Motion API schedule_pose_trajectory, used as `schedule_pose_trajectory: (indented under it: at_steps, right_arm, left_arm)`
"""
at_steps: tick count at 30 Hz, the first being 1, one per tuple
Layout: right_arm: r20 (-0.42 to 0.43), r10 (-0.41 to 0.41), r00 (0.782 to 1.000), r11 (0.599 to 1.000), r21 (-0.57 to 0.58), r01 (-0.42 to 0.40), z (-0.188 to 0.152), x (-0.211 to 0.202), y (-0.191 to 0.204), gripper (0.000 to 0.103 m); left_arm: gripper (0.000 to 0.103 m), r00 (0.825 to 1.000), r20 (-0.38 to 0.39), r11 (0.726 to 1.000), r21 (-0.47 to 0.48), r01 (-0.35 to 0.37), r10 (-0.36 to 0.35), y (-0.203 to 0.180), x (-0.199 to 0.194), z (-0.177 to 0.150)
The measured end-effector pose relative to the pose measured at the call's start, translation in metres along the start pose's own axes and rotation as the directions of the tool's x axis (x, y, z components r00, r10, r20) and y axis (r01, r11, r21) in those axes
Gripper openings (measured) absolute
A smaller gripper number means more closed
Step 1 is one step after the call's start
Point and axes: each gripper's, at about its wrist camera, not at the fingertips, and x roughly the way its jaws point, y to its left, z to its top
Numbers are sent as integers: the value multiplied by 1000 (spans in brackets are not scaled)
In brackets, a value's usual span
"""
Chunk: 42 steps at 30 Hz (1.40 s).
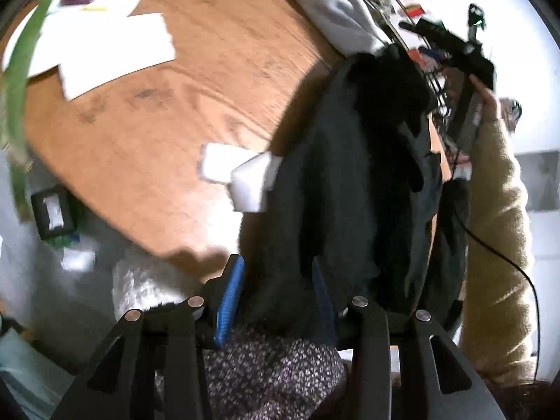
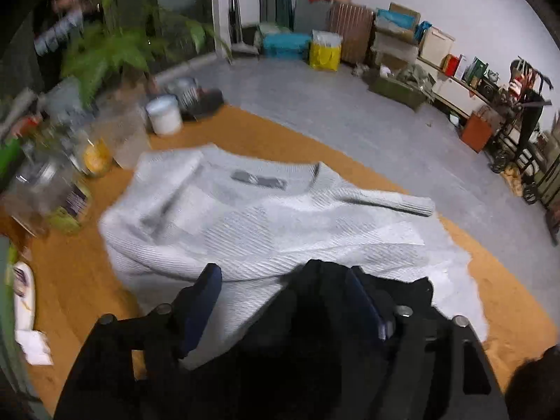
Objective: Fold clothes
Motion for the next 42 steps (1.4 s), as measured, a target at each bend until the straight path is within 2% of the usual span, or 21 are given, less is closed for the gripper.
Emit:
schedule_pose_trajectory:
  at_steps: [4, 8, 10, 11, 13, 15, 16, 17, 18, 20, 22, 26, 27, 30, 32, 35, 36, 37, 39, 40, 42]
  right_arm:
    - [2, 48, 999, 999, 5, -48, -13, -18, -15, 77]
    - [5, 97, 995, 995, 11, -97, -25, -36, -29, 76]
    - [-11, 91, 996, 996, 18, -91, -30, -32, -29, 76]
    - [-30, 71, 997, 997, 22, -70, -30, -23, -26, 76]
    - [-69, 33, 997, 999, 39, -30, -31, -8, -21, 76]
    - [-125, 45, 991, 996, 76, -36, -30, 10, -18, 52]
    - [-154, 76, 985, 994, 84, -64, -31, 18, -15, 19]
    - [-172, 85, 981, 995, 59, -75, -32, 23, -7, 13]
    - [-166, 51, 985, 999, -3, -52, -32, 23, 3, 10]
    - [-150, -2, 989, 995, -100, -13, -32, 22, 21, 6]
    - [-137, 2, 991, 996, -84, -14, -21, 22, 24, 6]
    - [-112, 10, 994, 999, -52, -16, 1, 21, 30, 5]
    - [-105, 12, 994, 999, -44, -16, 7, 21, 31, 5]
    - [-105, -13, 994, 1000, -19, 11, 17, 31, 36, 11]
    - [-83, -49, 995, 999, 11, 50, 14, 35, 33, 46]
    - [20, -61, 998, 988, 140, 57, 6, 10, 3, 73]
    - [51, -65, 997, 979, 199, 53, 2, -2, -10, 76]
    - [74, -65, 995, 968, 247, 45, -5, -14, -23, 79]
    - [91, -44, 995, 951, 310, 14, -30, -42, -48, 79]
    - [100, -35, 994, 940, 340, -1, -42, -55, -60, 83]
    - [38, -13, 999, 933, 360, -2, -74, -63, -76, 86]
  left_arm:
    - [42, 1000, -24, 999, 38, 10, -9, -15, 12, 3]
    - [42, 1000, -13, 997, 79, -24, 25, -41, 24, 11]
    - [42, 997, 4, 991, 108, -79, 79, -59, 34, 16]
    - [42, 991, 26, 983, 125, -135, 133, -69, 41, 20]
    - [42, 964, 74, 950, 167, -263, 254, -92, 57, 29]
    - [42, 950, 88, 927, 207, -312, 300, -106, 70, 36]
    - [42, 943, 79, 918, 214, -333, 324, -111, 79, 41]
    - [42, 935, 71, 909, 221, -354, 347, -115, 88, 47]
    - [42, 927, 63, 899, 228, -375, 371, -120, 97, 52]
    - [42, 923, 67, 894, 232, -383, 378, -122, 103, 57]
    - [46, 920, 73, 889, 236, -392, 386, -124, 110, 62]
    - [48, 954, 72, 914, 274, -299, 290, -111, 100, 58]
    - [48, 964, 68, 932, 247, -265, 256, -104, 96, 58]
    - [48, 986, 52, 967, 193, -165, 157, -87, 86, 61]
    - [48, 995, 47, 978, 183, -100, 93, -77, 80, 60]
    - [49, 999, 39, 986, 164, 8, -15, -60, 73, 59]
    - [49, 998, 36, 987, 157, 46, -53, -54, 71, 59]
    - [49, 995, 27, 991, 99, 88, -91, -45, 68, 62]
    - [49, 992, 21, 990, 69, 123, -125, -40, 67, 64]
    - [49, 990, 18, 989, 55, 140, -141, -37, 67, 65]
    - [49, 988, 26, 988, 50, 148, -150, -35, 65, 64]
